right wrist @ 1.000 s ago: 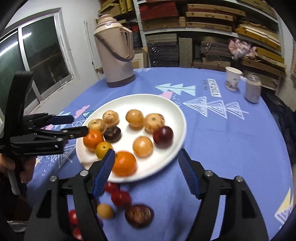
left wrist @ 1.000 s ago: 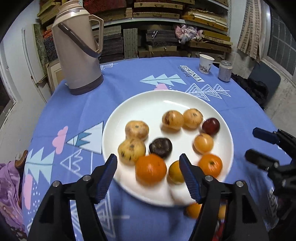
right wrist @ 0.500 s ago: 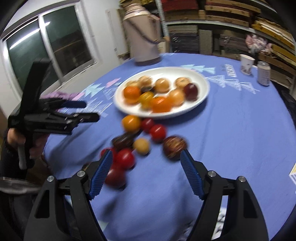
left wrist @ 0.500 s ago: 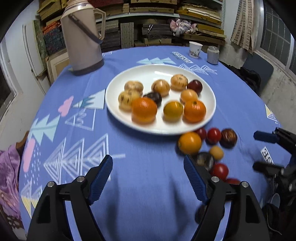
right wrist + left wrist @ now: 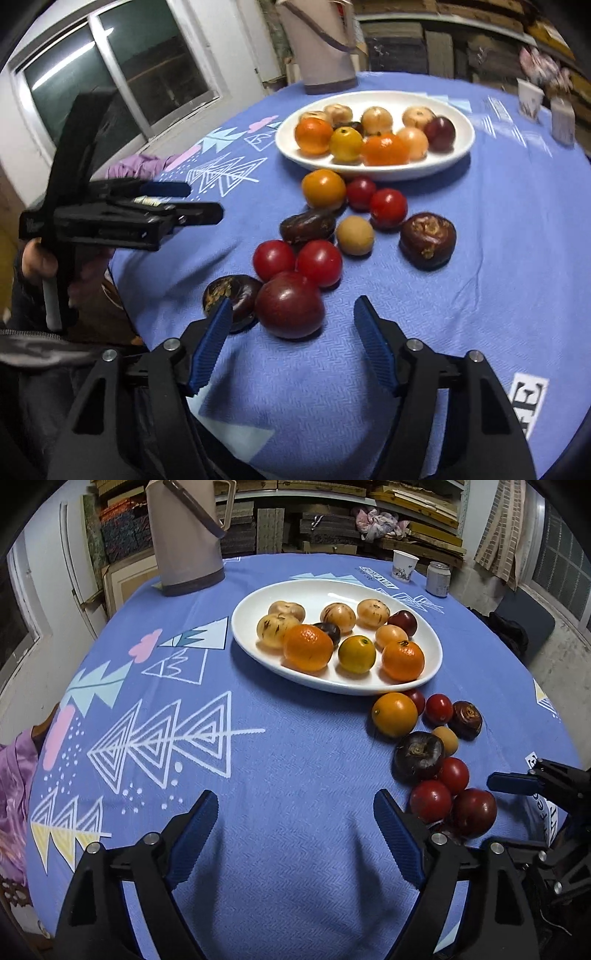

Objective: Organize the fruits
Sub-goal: 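Grasp a dark red plum with the right tool while the left tool grasps a dark brown fruit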

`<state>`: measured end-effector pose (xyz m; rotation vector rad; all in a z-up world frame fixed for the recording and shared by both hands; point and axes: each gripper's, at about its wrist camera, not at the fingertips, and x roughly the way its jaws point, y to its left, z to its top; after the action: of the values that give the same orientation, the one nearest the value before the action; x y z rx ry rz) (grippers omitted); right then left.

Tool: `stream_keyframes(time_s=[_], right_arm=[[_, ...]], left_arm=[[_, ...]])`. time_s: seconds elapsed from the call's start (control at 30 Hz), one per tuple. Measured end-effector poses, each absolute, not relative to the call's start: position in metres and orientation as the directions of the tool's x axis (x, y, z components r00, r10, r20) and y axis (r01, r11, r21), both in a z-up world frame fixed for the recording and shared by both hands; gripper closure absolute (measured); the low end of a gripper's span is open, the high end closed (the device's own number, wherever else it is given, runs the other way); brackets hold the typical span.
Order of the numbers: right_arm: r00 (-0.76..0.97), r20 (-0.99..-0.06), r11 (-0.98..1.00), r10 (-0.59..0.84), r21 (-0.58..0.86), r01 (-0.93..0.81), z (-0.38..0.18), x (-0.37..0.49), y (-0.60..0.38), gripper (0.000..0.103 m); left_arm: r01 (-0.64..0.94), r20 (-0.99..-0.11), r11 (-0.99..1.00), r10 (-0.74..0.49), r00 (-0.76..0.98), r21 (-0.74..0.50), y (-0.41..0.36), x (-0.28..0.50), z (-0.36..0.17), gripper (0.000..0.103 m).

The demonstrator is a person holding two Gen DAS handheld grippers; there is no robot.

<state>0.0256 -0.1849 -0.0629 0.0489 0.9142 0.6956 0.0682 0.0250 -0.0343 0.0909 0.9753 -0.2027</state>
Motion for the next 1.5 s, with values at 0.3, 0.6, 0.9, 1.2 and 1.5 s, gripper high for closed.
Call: stream_keyframes(time_s=[0.3,0.6,0.9,1.2,1.5], right_arm=[[0.462,-0.717,0.815,0.522,0.258,-0.519,-0.064,0.026,-0.182,0.042],[0.457,-0.728,0.808,0.511,0.226,-0.543,-0.07,0.027,-0.163,0.064],[0.448,-0.721,0.82,0.528,0.296,-0.49,-0.066,0.031,-0.195,0.064],[0.464,-0.722,0.836,0.513,0.3,-0.459,-0.071,0.027,-0.213,0.064],[0.46,-0.722,0.834,0.517,0.302,-0.463,-0.07,0.027,-0.211,0.064]], left_arm=[[0.242,-0.831,0.97,-0.133,0.539,0.001,0.017,0.064,-0.035,0.016],[0.249,-0.842,0.968,-0.125,0.525,0.012,0.015,0.06,-0.039,0.016],[0.319,-0.839,0.946,-0.215,0.499,-0.052,0.009,0.047,-0.031,0.016],[0.446,-0.854,0.894,-0.263,0.448,-0.042,-0.03,0.033,-0.041,0.016],[0.444,-0.889,0.895,-0.241,0.39,-0.048,-0.041,0.037,-0.065,0.039]])
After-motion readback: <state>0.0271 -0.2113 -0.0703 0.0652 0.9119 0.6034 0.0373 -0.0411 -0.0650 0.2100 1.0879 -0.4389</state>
